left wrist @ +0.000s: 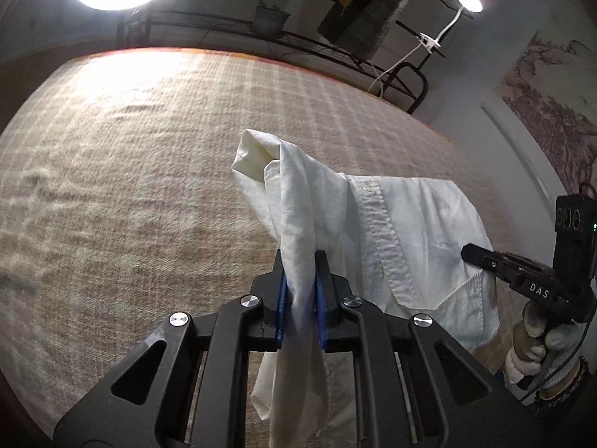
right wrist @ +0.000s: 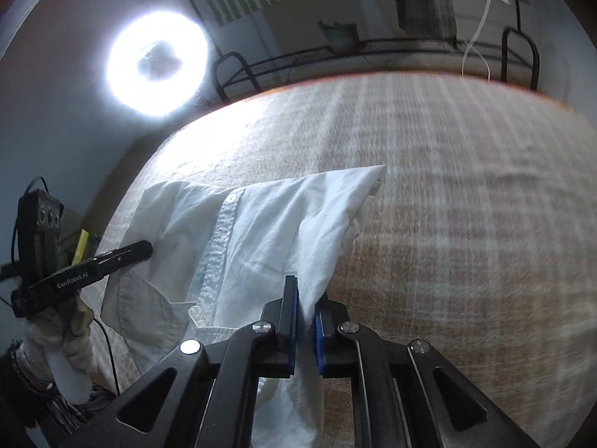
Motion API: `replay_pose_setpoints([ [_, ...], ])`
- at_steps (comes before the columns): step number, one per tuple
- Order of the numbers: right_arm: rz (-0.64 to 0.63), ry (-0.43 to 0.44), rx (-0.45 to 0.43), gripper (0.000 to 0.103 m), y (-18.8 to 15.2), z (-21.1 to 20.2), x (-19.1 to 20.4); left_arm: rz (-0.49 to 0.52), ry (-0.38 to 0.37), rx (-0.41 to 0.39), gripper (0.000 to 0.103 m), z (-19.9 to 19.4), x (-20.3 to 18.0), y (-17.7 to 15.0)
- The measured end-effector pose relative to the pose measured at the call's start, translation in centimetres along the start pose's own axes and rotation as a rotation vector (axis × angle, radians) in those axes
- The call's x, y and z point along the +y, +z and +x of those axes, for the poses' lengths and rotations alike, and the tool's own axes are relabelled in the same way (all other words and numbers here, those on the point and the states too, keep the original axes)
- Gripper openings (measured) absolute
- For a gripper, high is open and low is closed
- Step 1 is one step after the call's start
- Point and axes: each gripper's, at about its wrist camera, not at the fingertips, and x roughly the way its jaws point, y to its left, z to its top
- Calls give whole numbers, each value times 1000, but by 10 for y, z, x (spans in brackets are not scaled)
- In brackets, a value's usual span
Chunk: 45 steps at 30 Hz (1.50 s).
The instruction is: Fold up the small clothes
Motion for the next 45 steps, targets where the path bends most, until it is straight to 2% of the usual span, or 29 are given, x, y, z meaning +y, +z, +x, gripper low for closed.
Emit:
replay_pose_setpoints([
  [10, -57, -69, -90, 4, 10, -42, -2, 68, -56, -46, 10, 3, -55, 22],
  [17, -93, -129, -135, 4, 25, -72, -26, 109, -119, -64, 10, 30, -106, 52],
  [24, -71, -235, -169, 4, 37, -101, -90, 184, -163, -47, 10, 84, -182, 78],
  [32, -51, -367, -193, 4, 75, -109, -169, 230, -184, -56, 10, 157, -260, 113],
  [39, -71, -458, -216, 4, 121, -98, -228, 249, -164, -84, 10, 213, -293, 142],
  [45, -63, -494, -222, 4, 152, -76, -266, 256, -145, -95, 10, 257, -307, 164],
])
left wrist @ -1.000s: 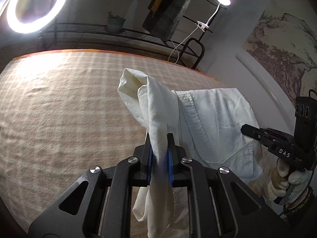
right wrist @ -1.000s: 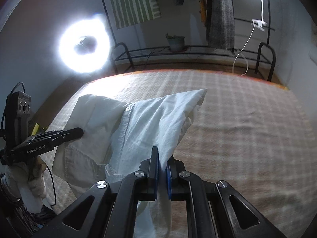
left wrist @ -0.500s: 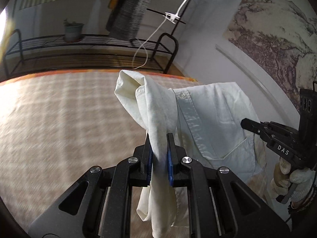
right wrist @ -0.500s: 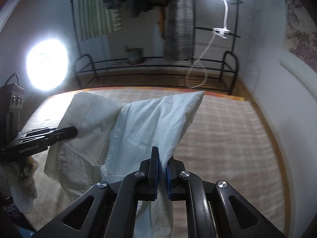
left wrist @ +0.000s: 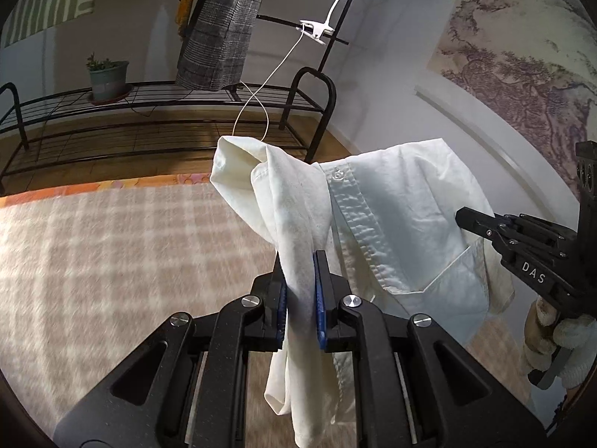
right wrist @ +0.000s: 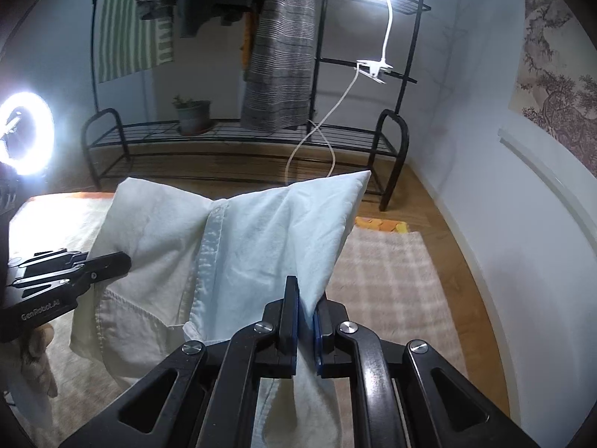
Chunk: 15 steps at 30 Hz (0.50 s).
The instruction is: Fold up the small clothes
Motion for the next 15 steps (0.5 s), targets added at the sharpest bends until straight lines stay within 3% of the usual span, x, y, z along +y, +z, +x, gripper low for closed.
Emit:
replay_pose_setpoints([
  [11, 1, -60, 62, 4, -2, 71, -23, 7, 46, 48, 10, 50, 17, 2],
  [15, -13, -114, 112, 5, -8, 97, -25, -23, 87, 93, 20, 62, 32, 1],
])
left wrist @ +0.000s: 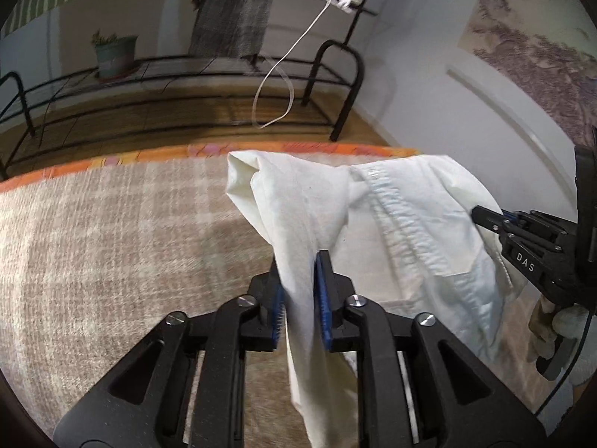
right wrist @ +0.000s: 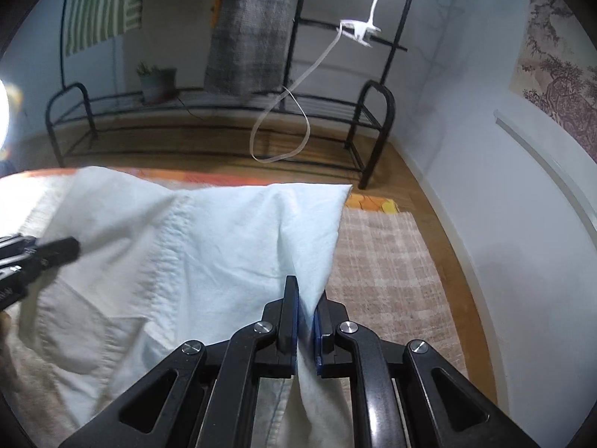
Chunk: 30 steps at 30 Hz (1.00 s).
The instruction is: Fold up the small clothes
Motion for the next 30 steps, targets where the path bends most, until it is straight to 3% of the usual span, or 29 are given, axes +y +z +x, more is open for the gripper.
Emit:
replay_pose_setpoints([
  [3, 14, -85, 44, 12, 0, 11, -1, -8, 52, -12, 28, -2, 5, 1],
  [6, 58, -104, 37, 24, 1, 4, -7, 3, 74, -22, 29, -12, 7, 1],
  [17, 83, -68, -58, 25, 10, -75, 3, 26, 39, -93, 29, -96, -2, -9],
  [24, 89, -54, -115, 25, 8, -158, 23, 75, -2, -165, 29, -187, -16, -27],
  [30, 117, -26, -146, 25, -13, -229, 39, 131, -23, -209, 29, -269, -20, -61],
])
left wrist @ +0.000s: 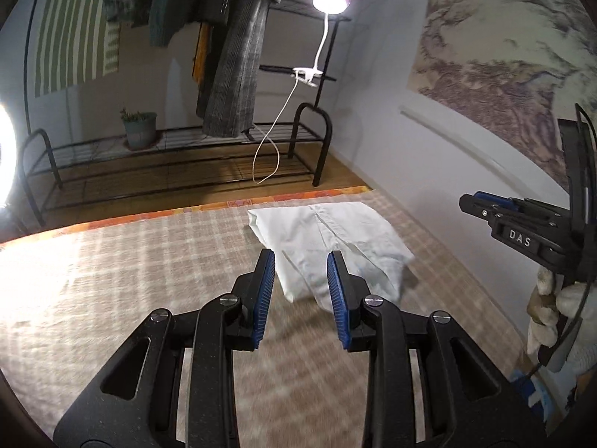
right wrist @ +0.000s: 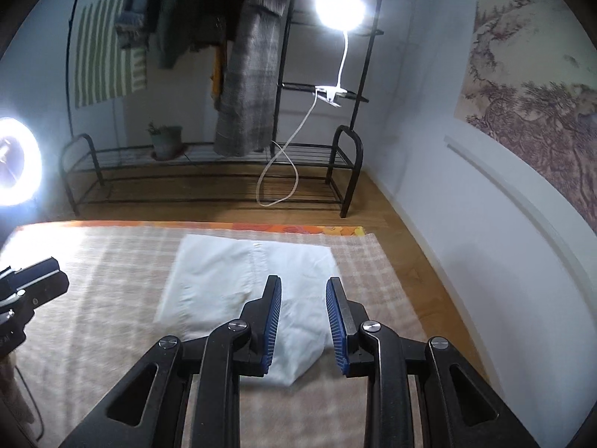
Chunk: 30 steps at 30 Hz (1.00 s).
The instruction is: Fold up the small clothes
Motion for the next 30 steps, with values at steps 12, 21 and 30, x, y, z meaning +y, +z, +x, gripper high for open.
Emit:
replay_pose_setpoints([
  [12, 72, 26, -69, 25, -55, -122, 46, 70, -25, -38, 29, -123, 7, -57],
  [21, 81, 42, -101, 25, -93, -165, 82, 102, -3, -46, 29, -166, 12, -92],
  [30, 114, 60, -119, 50, -117, -161, 90, 116, -17, -73, 61, -179, 12, -111],
])
